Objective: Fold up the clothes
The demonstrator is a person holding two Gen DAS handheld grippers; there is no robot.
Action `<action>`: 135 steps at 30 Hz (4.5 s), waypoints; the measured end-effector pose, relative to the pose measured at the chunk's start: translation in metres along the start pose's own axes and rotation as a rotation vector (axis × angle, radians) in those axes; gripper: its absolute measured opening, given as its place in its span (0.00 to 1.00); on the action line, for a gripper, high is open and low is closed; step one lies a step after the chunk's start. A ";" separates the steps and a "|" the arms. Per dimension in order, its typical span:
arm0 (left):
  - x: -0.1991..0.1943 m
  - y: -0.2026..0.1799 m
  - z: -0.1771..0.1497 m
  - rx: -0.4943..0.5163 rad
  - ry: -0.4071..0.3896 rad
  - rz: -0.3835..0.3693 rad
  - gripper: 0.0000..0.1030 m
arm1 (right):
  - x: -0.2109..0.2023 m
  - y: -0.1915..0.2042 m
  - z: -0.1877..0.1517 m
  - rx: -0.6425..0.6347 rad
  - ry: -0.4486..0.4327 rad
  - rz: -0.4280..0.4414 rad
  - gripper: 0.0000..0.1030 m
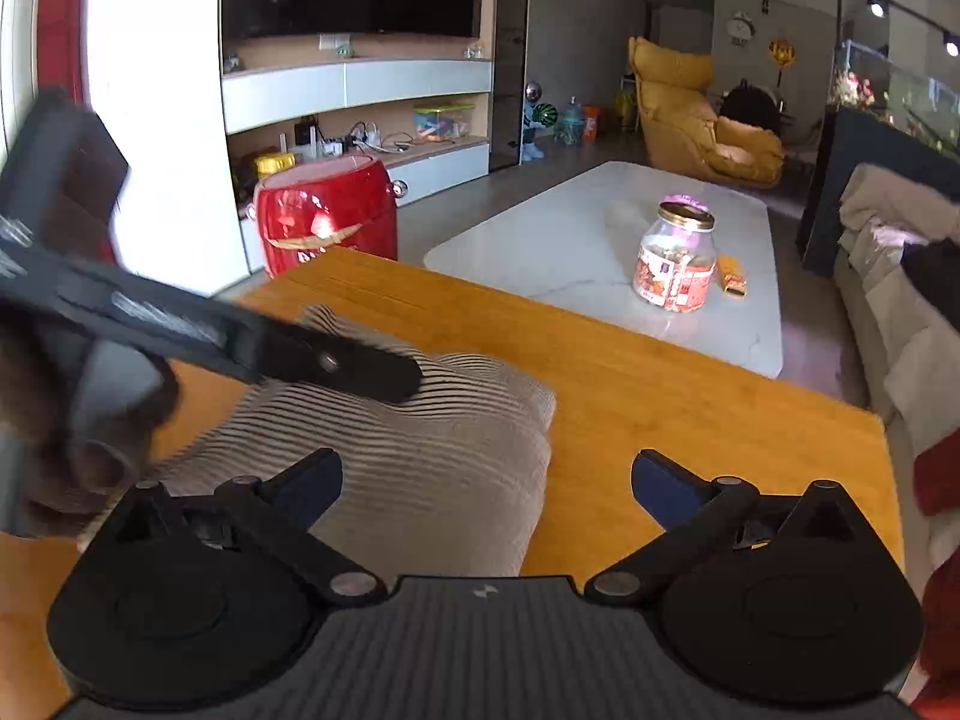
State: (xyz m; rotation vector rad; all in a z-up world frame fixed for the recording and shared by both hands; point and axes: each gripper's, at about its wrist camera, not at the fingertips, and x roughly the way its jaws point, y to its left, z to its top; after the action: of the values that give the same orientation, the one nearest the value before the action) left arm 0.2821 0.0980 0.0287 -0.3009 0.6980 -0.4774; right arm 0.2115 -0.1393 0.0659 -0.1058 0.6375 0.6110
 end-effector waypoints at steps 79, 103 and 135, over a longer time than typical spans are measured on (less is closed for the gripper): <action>-0.065 0.063 -0.046 -0.150 -0.039 0.201 0.79 | 0.122 0.018 0.024 0.137 0.008 0.148 0.72; -0.050 0.118 0.003 -0.309 -0.014 0.200 0.85 | 0.205 -0.009 0.091 0.319 0.086 0.413 0.64; -0.053 -0.025 -0.095 -0.083 -0.077 0.807 1.00 | 0.085 0.010 -0.016 -0.052 0.077 -0.006 1.00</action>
State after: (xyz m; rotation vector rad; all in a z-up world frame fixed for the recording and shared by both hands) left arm 0.1753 0.0936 -0.0014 -0.0953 0.7025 0.3297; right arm 0.2513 -0.0926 0.0037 -0.1807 0.6955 0.6206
